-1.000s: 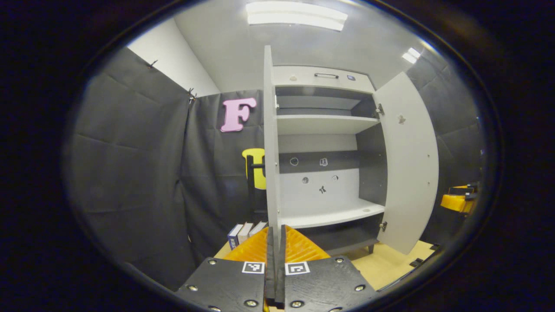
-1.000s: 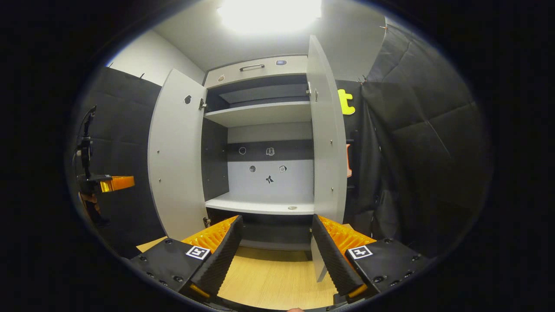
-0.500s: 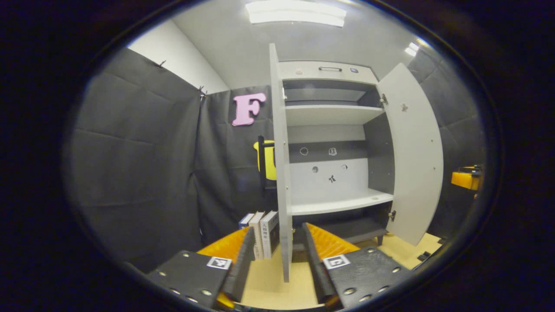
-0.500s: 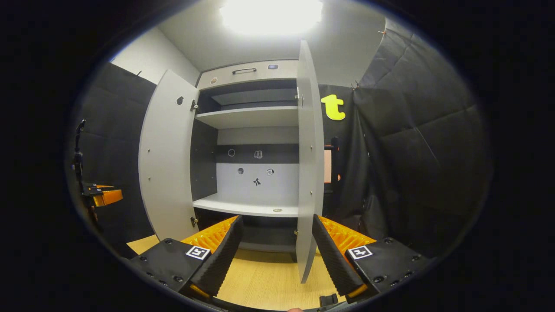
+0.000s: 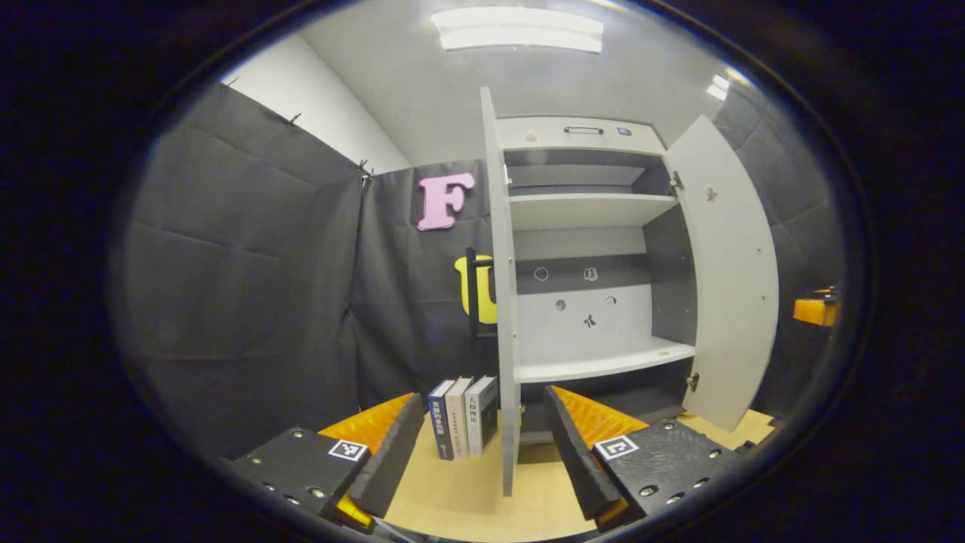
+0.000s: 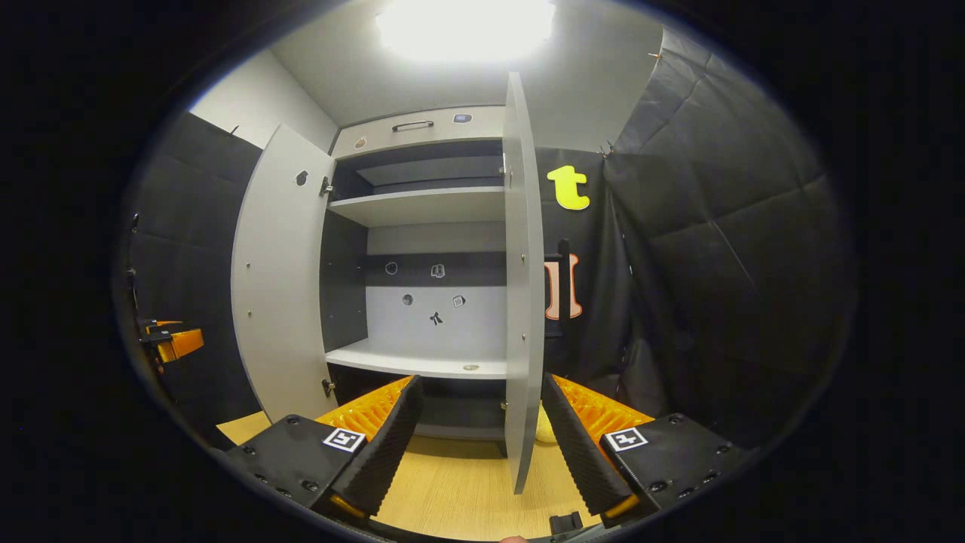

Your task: Open the right door of the double-door shoe cabinet with the right hand, and open the left door with the left hand.

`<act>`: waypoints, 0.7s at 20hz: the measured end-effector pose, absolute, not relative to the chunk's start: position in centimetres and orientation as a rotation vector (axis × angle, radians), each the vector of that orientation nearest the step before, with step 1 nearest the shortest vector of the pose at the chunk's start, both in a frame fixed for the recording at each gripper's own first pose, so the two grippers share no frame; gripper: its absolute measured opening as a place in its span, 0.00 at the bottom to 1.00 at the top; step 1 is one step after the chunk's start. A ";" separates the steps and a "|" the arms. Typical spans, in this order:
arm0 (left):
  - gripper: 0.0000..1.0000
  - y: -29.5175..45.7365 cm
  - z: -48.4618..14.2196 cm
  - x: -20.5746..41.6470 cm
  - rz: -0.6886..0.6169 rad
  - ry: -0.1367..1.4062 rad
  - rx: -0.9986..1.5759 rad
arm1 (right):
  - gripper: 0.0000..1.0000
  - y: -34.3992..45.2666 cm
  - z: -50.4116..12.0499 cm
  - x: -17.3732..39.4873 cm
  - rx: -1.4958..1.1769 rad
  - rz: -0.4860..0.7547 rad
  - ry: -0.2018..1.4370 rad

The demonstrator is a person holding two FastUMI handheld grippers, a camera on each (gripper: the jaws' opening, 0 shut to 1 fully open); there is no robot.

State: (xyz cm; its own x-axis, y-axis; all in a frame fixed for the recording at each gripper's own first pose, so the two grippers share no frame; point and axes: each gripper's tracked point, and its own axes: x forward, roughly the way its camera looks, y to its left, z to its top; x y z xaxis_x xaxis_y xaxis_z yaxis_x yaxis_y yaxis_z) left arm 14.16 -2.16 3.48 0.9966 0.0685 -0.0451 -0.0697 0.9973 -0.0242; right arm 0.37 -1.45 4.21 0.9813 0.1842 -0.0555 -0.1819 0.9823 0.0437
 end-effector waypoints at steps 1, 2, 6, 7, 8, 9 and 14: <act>0.92 -2.1 3.4 14.2 0.071 0.043 -0.022 | 0.99 -1.5 4.2 0.4 0.036 0.183 0.061; 0.92 -2.0 3.4 14.1 0.079 0.041 -0.018 | 0.99 -1.5 4.2 0.5 0.035 0.184 0.061; 0.92 -1.9 3.2 14.1 0.085 0.047 -0.009 | 0.99 -1.6 4.6 0.6 0.027 0.184 0.052; 0.92 -1.9 3.2 14.1 0.085 0.049 -0.009 | 0.99 -1.7 4.6 0.6 0.027 0.182 0.051; 0.92 -1.9 3.2 14.1 0.085 0.050 -0.009 | 0.99 -1.7 4.6 0.7 0.030 0.182 0.050; 0.92 -1.8 3.2 14.0 0.090 0.049 -0.008 | 0.99 -1.7 4.6 0.7 0.033 0.181 0.051; 0.92 -1.5 3.0 13.7 0.101 0.052 -0.009 | 0.99 -1.8 4.3 0.6 0.034 0.179 0.058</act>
State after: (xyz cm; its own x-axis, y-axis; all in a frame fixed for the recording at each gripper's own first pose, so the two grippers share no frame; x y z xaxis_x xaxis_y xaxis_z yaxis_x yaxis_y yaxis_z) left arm 13.71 -1.49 3.00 0.9935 0.1008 -0.0520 -0.1013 0.9948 -0.0060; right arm 0.57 -1.79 4.32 0.9824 0.1788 -0.0547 -0.1768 0.9835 0.0389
